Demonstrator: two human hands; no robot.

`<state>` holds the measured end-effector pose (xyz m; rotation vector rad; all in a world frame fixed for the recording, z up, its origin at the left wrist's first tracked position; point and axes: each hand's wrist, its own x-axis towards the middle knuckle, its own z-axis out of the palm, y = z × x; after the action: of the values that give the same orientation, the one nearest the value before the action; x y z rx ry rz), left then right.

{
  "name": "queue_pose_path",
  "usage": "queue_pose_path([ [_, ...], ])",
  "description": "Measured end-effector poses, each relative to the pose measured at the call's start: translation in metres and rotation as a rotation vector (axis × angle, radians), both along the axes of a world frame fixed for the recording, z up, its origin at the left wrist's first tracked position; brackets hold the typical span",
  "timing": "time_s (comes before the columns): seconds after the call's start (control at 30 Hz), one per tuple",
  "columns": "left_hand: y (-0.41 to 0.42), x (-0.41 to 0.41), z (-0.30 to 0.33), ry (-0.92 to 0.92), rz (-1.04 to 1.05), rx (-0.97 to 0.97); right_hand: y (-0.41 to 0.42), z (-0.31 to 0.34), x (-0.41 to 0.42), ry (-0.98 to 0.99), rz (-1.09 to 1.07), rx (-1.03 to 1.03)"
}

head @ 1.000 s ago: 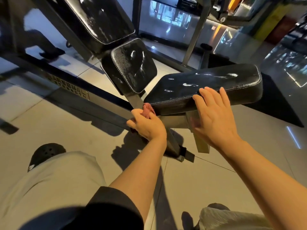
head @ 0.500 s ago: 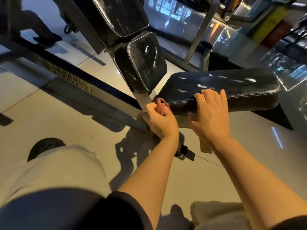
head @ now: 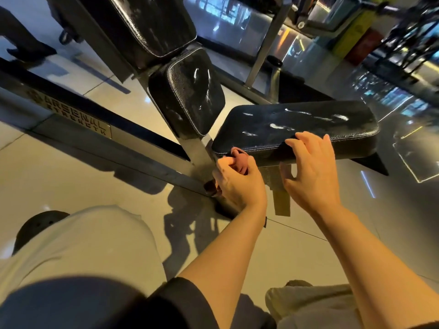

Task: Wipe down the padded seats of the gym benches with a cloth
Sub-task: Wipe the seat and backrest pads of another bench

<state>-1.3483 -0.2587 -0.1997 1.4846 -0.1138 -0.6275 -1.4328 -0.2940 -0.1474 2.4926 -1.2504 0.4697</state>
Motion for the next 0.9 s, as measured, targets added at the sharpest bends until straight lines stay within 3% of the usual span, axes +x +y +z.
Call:
queue_pose_path([
  [0.1, 0.001, -0.011, 0.003, -0.073, -0.087, -0.08, -0.002, 0.003, -0.009, 0.005, 0.026, -0.031],
  [0.3, -0.006, -0.017, 0.003, -0.137, 0.112, -0.111, -0.011, 0.023, -0.036, -0.143, -0.057, -0.14],
  [0.53, -0.012, -0.037, 0.012, -0.218, -0.088, -0.204, -0.01, 0.026, -0.05, -0.176, -0.098, -0.17],
  [0.7, -0.013, -0.045, 0.008, -0.204, 0.008, -0.202, -0.014, 0.035, -0.062, -0.331, -0.137, -0.168],
  [0.9, -0.022, -0.071, 0.031, -0.501, -0.195, -0.369, -0.02, 0.033, -0.069, -0.35, -0.121, -0.125],
])
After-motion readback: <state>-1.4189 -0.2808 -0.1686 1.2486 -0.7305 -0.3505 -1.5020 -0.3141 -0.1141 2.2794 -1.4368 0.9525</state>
